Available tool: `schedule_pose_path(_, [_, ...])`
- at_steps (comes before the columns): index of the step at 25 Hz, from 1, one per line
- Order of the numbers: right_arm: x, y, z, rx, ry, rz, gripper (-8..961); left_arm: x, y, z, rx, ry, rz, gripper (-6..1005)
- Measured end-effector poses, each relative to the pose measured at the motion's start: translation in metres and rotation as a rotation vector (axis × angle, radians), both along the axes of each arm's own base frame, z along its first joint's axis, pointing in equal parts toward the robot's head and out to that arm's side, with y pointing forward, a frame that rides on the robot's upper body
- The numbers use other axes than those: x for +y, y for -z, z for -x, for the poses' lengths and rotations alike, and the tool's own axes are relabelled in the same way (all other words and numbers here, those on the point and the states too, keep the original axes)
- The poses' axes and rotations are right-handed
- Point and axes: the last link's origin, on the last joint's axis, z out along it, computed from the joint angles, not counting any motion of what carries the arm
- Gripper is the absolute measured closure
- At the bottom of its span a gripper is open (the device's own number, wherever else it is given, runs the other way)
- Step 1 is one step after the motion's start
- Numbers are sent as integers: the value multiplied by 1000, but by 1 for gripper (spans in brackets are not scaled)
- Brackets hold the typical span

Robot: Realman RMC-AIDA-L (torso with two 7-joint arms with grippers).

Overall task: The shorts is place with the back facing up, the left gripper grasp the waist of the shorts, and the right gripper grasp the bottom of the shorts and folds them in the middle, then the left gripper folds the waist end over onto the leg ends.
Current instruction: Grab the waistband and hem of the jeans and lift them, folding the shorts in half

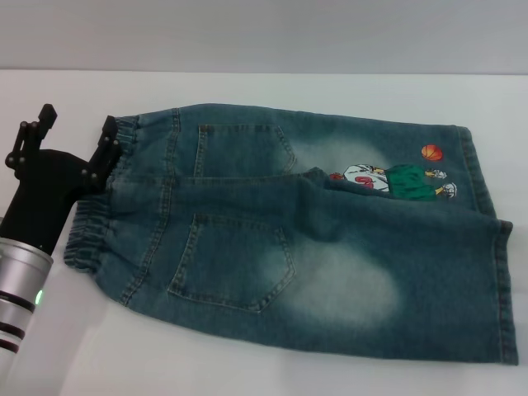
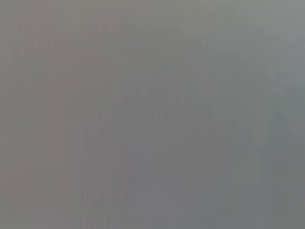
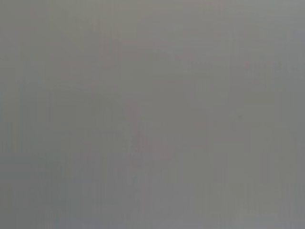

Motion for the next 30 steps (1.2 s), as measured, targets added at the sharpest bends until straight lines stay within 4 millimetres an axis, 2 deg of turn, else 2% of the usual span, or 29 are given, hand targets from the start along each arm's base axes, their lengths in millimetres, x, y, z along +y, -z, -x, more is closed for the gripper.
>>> schedule_pose_path(11, [-2,-1,-2,2,12,-3,286,0,2,-1,-3,1,9,196])
schedule_pose_path(15, [-1,5,-2,4,5,45,286,0,5,0,-17,-7,42,198])
schedule_pose_path(24, [30,11,-3,115,93,251,286,13,21,-14,-52,-55,165,201])
schedule_pose_path(26, [36,8,2,95,165,313,285,18,20,-16,-56,-81,178,201])
schedule_pose_path(27, [44,2,15,75,185,320,285,20,20,-17,-61,-102,185,201])
schedule_pose_path(30, [54,-18,37,60,284,312,285,28,13,-23,-95,-169,219,201])
